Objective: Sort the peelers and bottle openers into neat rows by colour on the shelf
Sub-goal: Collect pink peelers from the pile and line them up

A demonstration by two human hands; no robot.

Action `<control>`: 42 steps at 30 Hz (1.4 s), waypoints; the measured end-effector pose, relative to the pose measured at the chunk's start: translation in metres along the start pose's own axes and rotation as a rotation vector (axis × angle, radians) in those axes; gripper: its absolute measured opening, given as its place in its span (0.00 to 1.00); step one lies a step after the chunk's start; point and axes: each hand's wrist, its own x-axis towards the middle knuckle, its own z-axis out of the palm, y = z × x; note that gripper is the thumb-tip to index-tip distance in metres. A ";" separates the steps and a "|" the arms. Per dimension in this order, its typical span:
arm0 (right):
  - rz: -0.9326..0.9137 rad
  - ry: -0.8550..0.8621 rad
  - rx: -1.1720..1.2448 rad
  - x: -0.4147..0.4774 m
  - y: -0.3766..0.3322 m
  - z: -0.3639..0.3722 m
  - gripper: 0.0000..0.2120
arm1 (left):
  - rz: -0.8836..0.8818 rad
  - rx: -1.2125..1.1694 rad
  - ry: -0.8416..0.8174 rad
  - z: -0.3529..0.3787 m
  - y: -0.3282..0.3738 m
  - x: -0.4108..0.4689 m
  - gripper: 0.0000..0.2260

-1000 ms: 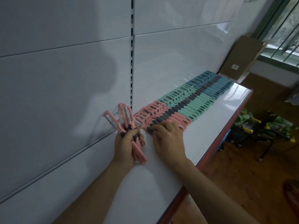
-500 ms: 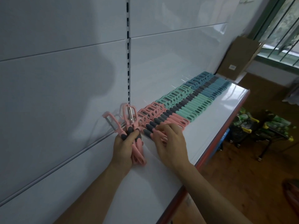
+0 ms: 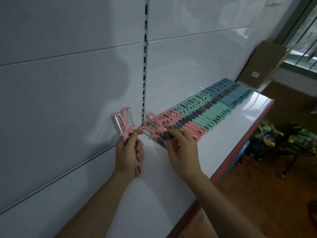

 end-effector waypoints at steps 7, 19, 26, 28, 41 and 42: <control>-0.101 -0.106 -0.171 -0.002 -0.009 0.014 0.10 | 0.025 -0.020 0.042 0.002 0.000 -0.008 0.08; -0.187 -0.038 -0.284 -0.003 0.002 0.025 0.08 | 0.012 -0.013 0.046 0.003 -0.002 -0.006 0.11; -0.124 -0.041 -0.276 -0.014 0.004 0.013 0.11 | 0.015 -0.036 -0.008 0.001 -0.001 -0.006 0.06; -0.144 -0.048 -0.193 -0.015 0.001 0.009 0.10 | 0.024 -0.038 -0.040 0.002 0.000 -0.007 0.09; 0.276 -0.121 0.757 -0.018 -0.022 -0.009 0.07 | 0.119 0.127 0.018 0.014 0.001 -0.022 0.10; 0.270 -0.099 0.687 -0.017 -0.021 -0.011 0.09 | 0.153 0.119 0.116 0.010 0.001 -0.018 0.10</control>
